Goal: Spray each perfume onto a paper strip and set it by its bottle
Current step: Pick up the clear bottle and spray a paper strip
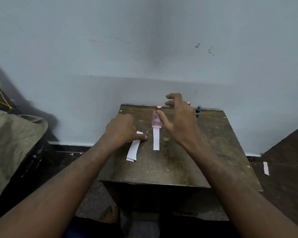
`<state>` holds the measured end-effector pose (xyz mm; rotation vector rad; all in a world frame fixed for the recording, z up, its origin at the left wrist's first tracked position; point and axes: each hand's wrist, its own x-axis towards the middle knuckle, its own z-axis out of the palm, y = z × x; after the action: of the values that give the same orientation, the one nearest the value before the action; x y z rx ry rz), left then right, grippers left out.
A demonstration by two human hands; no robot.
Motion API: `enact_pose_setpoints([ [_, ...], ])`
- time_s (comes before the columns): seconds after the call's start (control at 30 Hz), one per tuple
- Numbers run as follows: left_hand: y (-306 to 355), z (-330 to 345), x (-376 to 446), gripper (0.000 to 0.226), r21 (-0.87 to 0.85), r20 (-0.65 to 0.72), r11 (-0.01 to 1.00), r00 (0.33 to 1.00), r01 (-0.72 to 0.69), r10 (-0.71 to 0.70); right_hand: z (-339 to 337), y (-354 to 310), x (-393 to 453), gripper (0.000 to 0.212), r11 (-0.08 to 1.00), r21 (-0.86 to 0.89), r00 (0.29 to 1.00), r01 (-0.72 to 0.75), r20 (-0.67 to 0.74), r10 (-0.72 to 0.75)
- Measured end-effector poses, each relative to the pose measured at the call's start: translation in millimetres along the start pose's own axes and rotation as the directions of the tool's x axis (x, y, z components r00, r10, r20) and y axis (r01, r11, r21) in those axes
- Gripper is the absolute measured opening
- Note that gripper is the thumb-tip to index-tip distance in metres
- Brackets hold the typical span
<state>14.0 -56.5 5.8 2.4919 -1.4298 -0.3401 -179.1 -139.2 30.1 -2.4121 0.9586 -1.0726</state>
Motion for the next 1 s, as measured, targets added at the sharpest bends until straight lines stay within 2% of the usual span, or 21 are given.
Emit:
enact_pose_setpoints([
  [0.13, 3.6, -4.2, -17.5, 0.038, -0.028, 0.057, 0.999, 0.998, 0.026, -0.024, -4.7, -22.7, -15.0, 0.028, 0.998, -0.057, 1.000, 0.024, 0.009, -0.023],
  [0.23, 5.0, -10.9, -27.7, 0.034, -0.073, 0.087, 0.996, 0.995, 0.048, -0.041, -3.9, -32.2, -28.1, 0.016, 0.996, -0.083, 0.996, -0.038, 0.080, 0.045],
  [0.33, 1.2, -18.9, -38.2, 0.034, -0.164, 0.091, 0.982, 0.993, 0.092, -0.078, -1.6, -41.4, -42.7, 0.016, 0.986, -0.072, 0.971, -0.147, 0.182, 0.158],
  [0.53, -5.3, -32.8, -75.1, 0.018, -0.383, 0.088, 0.916, 0.992, 0.120, -0.093, 5.7, -66.2, -87.5, 0.020, 0.931, 0.031, 0.887, -0.364, 0.316, 0.336],
  [0.63, -5.8, -28.7, -92.2, 0.020, -0.482, 0.026, 0.868, 0.992, 0.120, -0.122, 14.0, -74.8, -98.4, 0.031, 0.879, 0.153, 0.842, -0.451, 0.401, 0.362],
  [0.7, -4.9, -24.7, -97.4, 0.025, -0.509, -0.023, 0.855, 0.991, 0.103, -0.134, 17.0, -78.9, -97.6, 0.031, 0.861, 0.192, 0.821, -0.470, 0.453, 0.347],
  [0.83, -0.7, -23.5, -92.2, 0.029, -0.504, -0.092, 0.862, 0.989, 0.053, -0.115, 26.6, -72.3, -91.5, 0.007, 0.830, 0.195, 0.785, -0.522, 0.492, 0.377],
  [0.93, -0.7, -22.9, -76.7, 0.029, -0.535, -0.044, 0.844, 0.995, 0.051, -0.088, 30.6, -61.7, -82.7, 0.014, 0.754, 0.257, 0.746, -0.604, 0.515, 0.422],
  [1.0, -2.7, -21.1, -64.5, 0.028, -0.623, 0.025, 0.779, 0.997, 0.075, -0.076, 29.9, -57.9, -74.3, 0.013, 0.701, 0.310, 0.727, -0.643, 0.534, 0.431],
])
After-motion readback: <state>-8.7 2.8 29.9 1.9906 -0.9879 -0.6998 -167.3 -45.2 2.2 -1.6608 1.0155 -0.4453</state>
